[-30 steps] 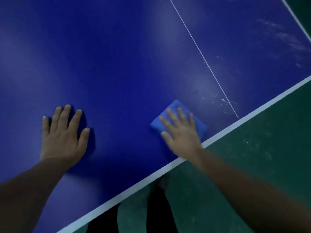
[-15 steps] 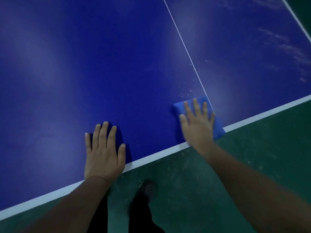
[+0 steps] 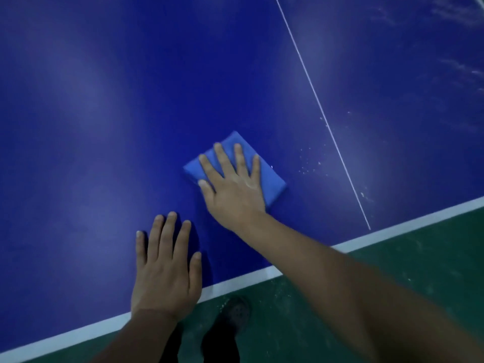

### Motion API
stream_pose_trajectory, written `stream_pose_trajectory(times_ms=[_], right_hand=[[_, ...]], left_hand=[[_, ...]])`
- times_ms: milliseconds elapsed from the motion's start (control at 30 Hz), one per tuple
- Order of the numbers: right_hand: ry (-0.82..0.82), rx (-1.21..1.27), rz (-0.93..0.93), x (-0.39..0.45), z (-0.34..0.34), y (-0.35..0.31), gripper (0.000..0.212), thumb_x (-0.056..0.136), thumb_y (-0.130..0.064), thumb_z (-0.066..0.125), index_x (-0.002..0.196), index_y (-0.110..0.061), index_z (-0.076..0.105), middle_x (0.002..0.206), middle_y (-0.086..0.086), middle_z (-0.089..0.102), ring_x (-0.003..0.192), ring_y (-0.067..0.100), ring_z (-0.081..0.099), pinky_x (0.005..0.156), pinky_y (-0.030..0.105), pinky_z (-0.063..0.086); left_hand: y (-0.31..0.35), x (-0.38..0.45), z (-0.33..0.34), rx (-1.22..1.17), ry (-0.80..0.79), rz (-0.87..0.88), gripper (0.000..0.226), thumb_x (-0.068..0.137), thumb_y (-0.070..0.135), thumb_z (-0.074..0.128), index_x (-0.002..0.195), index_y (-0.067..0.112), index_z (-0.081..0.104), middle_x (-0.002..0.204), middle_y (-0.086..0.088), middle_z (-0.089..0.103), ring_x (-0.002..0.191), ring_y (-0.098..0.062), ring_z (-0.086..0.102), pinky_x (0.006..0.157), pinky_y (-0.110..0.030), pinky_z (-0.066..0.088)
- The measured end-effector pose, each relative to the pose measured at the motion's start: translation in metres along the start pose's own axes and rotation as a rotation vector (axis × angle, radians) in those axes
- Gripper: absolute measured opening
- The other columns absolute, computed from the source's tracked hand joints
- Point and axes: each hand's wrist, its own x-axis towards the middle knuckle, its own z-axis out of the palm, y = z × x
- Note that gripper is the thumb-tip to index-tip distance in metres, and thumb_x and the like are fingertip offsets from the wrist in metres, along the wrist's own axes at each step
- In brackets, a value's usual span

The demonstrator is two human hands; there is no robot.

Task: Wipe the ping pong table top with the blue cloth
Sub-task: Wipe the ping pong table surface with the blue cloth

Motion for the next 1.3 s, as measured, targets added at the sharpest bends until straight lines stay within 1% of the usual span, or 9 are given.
stream_pose_trajectory(times_ms=[133,333,467,533,667,767,900,1100,1300], right_hand=[[-0.01,-0.09,-0.143,0.08,-0.008,0.025,0.059,0.1,-0.053,0.018,0.156,-0.037,0.026,0.166,-0.002,0.019,0.153,0.032,0.011,0.119,0.063,0.006],[0.06,0.055,0.575,0.113,-0.036,0.12,0.06,0.103,-0.052,0.019,0.159,-0.034,0.016,0.168,0.001,0.007,0.153,0.036,0.002,0.117,0.067,0.003],[-0.011,-0.028,-0.043,0.075,-0.01,0.007,0.061,0.099,-0.054,0.015,0.156,-0.036,0.025,0.166,-0.002,0.017,0.153,0.033,0.009,0.119,0.064,0.005],[-0.065,-0.032,-0.159,0.082,-0.013,0.025,0.059,0.1,-0.056,0.018,0.156,-0.039,0.024,0.167,-0.005,0.016,0.154,0.029,0.008,0.12,0.061,0.002],[0.056,-0.053,0.359,0.115,-0.038,0.162,0.058,0.103,-0.053,0.021,0.159,-0.035,0.016,0.168,-0.002,0.008,0.154,0.031,0.003,0.119,0.064,0.004],[0.051,0.027,0.556,0.115,-0.042,0.174,0.061,0.101,-0.056,0.016,0.159,-0.036,0.011,0.168,-0.002,0.002,0.154,0.033,-0.003,0.118,0.065,-0.002],[-0.016,-0.072,0.007,0.108,-0.027,0.117,0.061,0.099,-0.06,0.016,0.157,-0.041,0.016,0.168,-0.007,0.008,0.154,0.029,0.001,0.118,0.062,-0.003],[-0.08,-0.095,-0.092,0.122,-0.046,0.155,0.06,0.1,-0.059,0.017,0.158,-0.04,0.015,0.168,-0.005,0.006,0.154,0.029,-0.002,0.119,0.064,-0.001],[-0.19,-0.162,-1.052,0.008,-0.031,0.154,0.052,0.104,-0.052,0.032,0.152,-0.034,0.037,0.164,0.0,0.023,0.152,0.038,0.014,0.119,0.064,0.003]], left_hand=[[-0.001,0.002,0.0,0.019,-0.03,0.007,0.061,0.096,0.04,0.03,0.146,0.008,0.045,0.157,-0.015,0.033,0.149,-0.033,0.02,0.118,-0.058,0.011],[0.001,0.001,-0.006,0.028,-0.091,-0.004,0.062,0.097,0.04,0.028,0.148,0.008,0.042,0.159,-0.015,0.029,0.15,-0.033,0.017,0.118,-0.058,0.01],[0.002,0.001,-0.005,0.03,-0.08,-0.006,0.063,0.095,0.04,0.03,0.147,0.006,0.044,0.158,-0.016,0.031,0.149,-0.034,0.02,0.118,-0.059,0.011],[0.002,0.001,-0.004,0.032,-0.08,-0.001,0.063,0.095,0.04,0.03,0.147,0.006,0.044,0.158,-0.016,0.031,0.149,-0.034,0.019,0.118,-0.059,0.01],[0.002,0.002,-0.003,0.025,-0.082,-0.005,0.064,0.096,0.04,0.029,0.147,0.005,0.043,0.159,-0.017,0.029,0.15,-0.034,0.018,0.119,-0.06,0.009],[0.003,0.002,-0.004,0.029,-0.082,-0.002,0.064,0.095,0.04,0.029,0.146,0.005,0.044,0.158,-0.017,0.03,0.15,-0.035,0.018,0.119,-0.059,0.009],[0.003,0.002,-0.004,0.035,-0.087,-0.01,0.063,0.096,0.04,0.029,0.147,0.005,0.043,0.158,-0.017,0.029,0.15,-0.035,0.017,0.119,-0.059,0.008],[0.005,0.002,-0.003,0.036,-0.085,-0.004,0.063,0.096,0.039,0.028,0.147,0.005,0.041,0.159,-0.017,0.028,0.15,-0.035,0.016,0.12,-0.059,0.007],[0.005,0.002,-0.004,0.026,-0.087,-0.012,0.063,0.096,0.039,0.028,0.147,0.005,0.042,0.159,-0.017,0.027,0.15,-0.035,0.016,0.119,-0.06,0.008]])
